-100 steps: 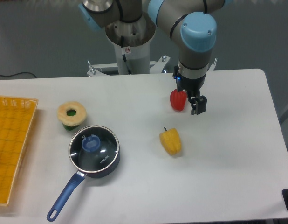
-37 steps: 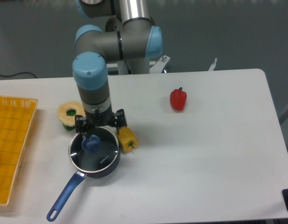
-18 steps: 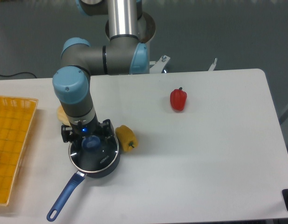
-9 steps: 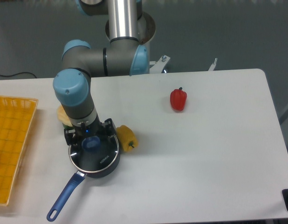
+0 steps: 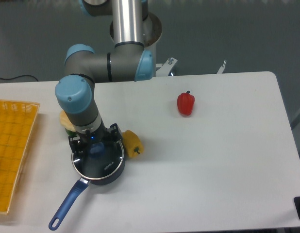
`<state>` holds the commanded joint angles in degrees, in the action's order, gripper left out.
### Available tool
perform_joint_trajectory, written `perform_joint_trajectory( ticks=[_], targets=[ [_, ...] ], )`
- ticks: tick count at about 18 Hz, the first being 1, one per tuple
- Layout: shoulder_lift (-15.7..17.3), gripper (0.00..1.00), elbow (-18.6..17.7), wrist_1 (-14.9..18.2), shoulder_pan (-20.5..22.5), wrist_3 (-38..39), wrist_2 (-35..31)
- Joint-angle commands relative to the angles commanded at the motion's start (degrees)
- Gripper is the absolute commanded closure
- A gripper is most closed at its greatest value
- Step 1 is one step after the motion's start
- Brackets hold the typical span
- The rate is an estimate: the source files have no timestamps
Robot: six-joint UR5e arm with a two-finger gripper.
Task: Open the lid
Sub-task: 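Close the gripper on the blue knob of the glass lid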
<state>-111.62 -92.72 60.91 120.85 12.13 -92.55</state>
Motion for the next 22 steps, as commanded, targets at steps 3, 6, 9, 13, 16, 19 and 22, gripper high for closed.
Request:
perform_joint_trajectory(
  ticks=[3,6,9,13,16,19,22],
  targets=[
    [-0.3,0.00,0.0,0.0,-1.1,-0.1,-0.2],
    [-0.3,0.00,0.0,0.0,-1.2,0.0,-0.1],
    [-0.2,0.00,0.1,0.0,-1.8,0.0,-0.2],
    [-0.8,0.00,0.0,0.0,-1.8,-0.2,-0.3],
    [-1.0,0.00,-0.1,0.0,-1.8,-0.1,-0.3],
    [-0.9,0.00,-0.1,0.0,-1.8,-0.2,-0.2],
    [-0.8,0.11,0.0,0.0,-1.8,-0.2,-0.1]
  ],
)
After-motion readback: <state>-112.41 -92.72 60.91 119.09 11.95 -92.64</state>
